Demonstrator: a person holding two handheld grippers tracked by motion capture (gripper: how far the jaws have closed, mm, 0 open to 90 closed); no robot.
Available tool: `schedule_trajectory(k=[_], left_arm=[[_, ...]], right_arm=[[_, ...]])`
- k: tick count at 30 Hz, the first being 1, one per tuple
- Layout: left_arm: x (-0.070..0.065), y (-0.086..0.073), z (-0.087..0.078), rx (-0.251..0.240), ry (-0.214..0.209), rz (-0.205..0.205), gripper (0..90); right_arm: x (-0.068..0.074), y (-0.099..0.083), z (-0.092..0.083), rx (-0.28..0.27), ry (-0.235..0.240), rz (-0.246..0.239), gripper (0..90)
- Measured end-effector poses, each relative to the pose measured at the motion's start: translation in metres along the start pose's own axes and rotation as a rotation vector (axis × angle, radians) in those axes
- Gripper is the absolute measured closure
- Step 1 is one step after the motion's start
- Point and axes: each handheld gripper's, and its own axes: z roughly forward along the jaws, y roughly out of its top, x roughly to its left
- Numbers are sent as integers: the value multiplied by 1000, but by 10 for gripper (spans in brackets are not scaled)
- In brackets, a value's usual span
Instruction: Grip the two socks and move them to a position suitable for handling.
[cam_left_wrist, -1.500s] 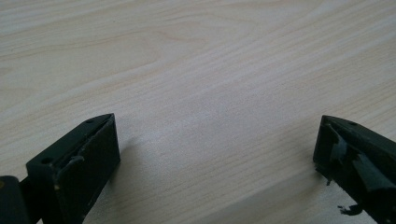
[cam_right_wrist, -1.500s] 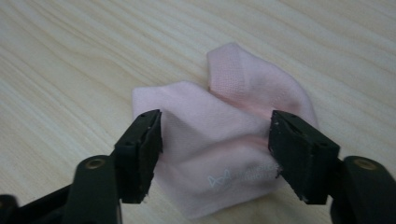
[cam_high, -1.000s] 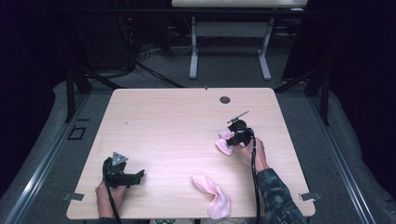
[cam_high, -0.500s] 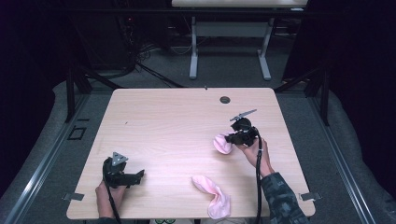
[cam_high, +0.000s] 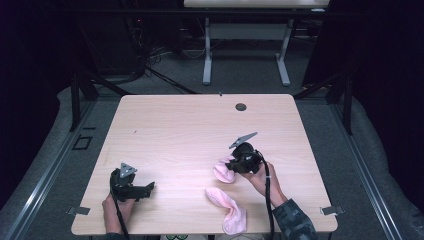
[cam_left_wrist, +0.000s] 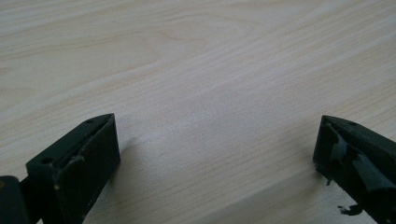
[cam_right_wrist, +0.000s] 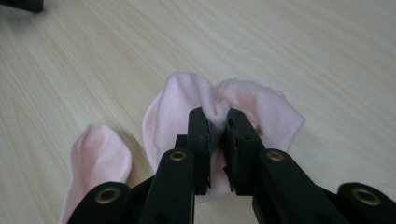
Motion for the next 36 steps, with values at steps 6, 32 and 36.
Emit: schedule_trajectory(k=[6,32,36], left_arm=[[0,0,0,-1,0,0,4],[-11,3,-1,18,17,-59,2],[-20,7,-5,25,-16,-104,17]], right_arm=[[1,-7,24,59,-27,-8,798],[11,-79,-55,-80,-60,112,157],[18,-93,-57,-60,-52,125,153]])
